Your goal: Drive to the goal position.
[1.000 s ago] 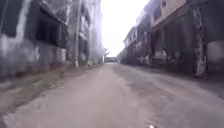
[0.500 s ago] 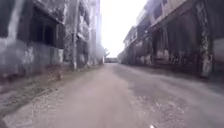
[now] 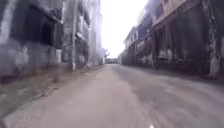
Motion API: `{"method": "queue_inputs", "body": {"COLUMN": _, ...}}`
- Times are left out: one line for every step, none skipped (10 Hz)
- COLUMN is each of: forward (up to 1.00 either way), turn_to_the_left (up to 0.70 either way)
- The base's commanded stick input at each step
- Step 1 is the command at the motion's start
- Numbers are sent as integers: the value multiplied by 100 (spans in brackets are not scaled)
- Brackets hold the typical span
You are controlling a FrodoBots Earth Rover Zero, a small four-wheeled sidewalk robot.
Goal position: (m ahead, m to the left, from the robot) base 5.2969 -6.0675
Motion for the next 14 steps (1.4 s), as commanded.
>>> {"method": "queue_inputs", "body": {"forward": 50, "turn_to_the_left": 0}}
{"method": "queue_inputs", "body": {"forward": 50, "turn_to_the_left": 0}}
{"method": "queue_inputs", "body": {"forward": 50, "turn_to_the_left": 0}}
{"method": "queue_inputs", "body": {"forward": 50, "turn_to_the_left": 0}}
{"method": "queue_inputs", "body": {"forward": 50, "turn_to_the_left": 0}}
{"method": "queue_inputs", "body": {"forward": 50, "turn_to_the_left": 0}}
{"method": "queue_inputs", "body": {"forward": 50, "turn_to_the_left": 0}}
{"method": "queue_inputs", "body": {"forward": 50, "turn_to_the_left": 0}}
{"method": "queue_inputs", "body": {"forward": 50, "turn_to_the_left": 0}}
{"method": "queue_inputs", "body": {"forward": 50, "turn_to_the_left": 0}}
{"method": "queue_inputs", "body": {"forward": 50, "turn_to_the_left": 0}}
{"method": "queue_inputs", "body": {"forward": 50, "turn_to_the_left": 0}}
{"method": "queue_inputs", "body": {"forward": 50, "turn_to_the_left": 0}}
{"method": "queue_inputs", "body": {"forward": 50, "turn_to_the_left": 0}}
